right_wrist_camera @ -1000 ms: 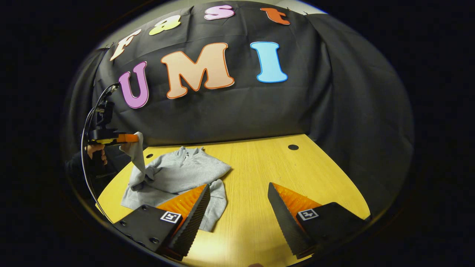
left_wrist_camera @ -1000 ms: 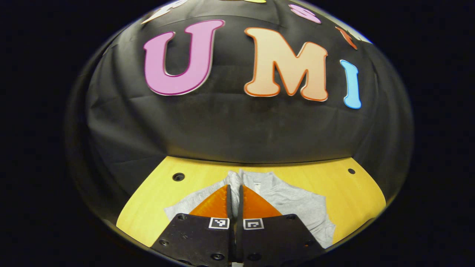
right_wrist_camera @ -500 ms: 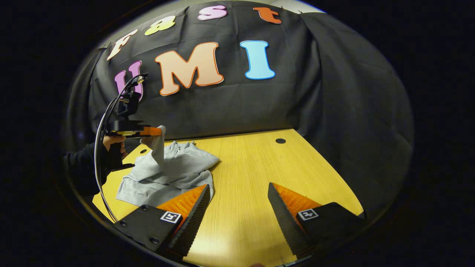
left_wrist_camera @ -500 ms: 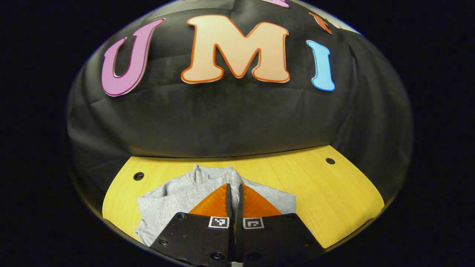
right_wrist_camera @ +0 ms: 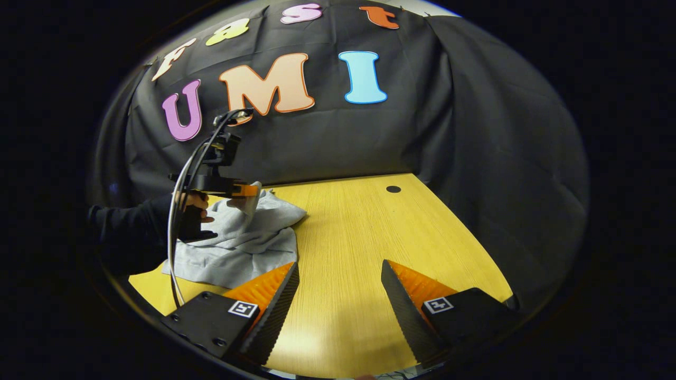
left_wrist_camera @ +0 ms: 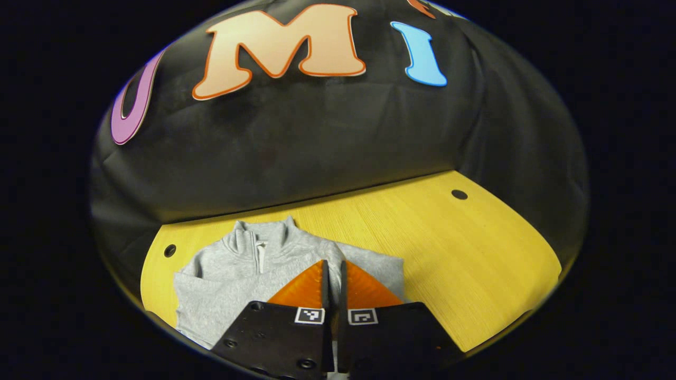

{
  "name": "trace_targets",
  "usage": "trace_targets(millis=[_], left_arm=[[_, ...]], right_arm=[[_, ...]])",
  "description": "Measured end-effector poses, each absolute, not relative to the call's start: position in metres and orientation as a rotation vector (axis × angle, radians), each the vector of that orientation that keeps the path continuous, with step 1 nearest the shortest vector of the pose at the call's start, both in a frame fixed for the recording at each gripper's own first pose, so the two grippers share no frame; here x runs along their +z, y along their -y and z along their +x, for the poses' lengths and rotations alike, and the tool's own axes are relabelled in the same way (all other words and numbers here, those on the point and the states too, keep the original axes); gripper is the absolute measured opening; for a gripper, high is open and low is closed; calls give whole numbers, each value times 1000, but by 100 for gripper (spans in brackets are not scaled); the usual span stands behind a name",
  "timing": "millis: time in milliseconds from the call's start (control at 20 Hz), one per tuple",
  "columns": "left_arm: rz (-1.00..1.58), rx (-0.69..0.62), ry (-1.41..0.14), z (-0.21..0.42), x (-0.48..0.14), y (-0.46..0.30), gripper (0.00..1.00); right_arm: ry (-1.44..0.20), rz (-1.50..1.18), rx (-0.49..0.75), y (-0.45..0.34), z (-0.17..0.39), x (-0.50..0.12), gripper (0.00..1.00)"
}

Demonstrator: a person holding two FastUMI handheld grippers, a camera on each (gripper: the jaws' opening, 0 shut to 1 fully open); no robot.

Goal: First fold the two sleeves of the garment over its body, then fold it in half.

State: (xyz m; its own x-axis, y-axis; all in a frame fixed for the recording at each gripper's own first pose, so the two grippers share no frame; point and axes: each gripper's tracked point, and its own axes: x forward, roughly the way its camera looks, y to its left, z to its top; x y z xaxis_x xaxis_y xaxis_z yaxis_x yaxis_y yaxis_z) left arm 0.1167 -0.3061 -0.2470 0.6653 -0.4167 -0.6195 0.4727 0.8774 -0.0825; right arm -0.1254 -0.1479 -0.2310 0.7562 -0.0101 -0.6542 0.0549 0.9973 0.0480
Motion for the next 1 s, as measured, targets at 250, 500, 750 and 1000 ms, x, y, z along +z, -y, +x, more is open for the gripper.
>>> trace_targets(millis=[250,500,750,1000], left_arm=[[16,-497,-670,108,-244,311,74],[-33,-390,-603,100,-218,264,96],[-21,-264,-569,79,-198,180,96],[-21,-175,-555,60,-195,106,96]], right_arm=[[-716,61,13,143,-125,-236,98],[-710,70,108,132,-118,-242,94],[-713,112,193,112,-105,-249,94],[-710,117,215,71,-69,-257,98]])
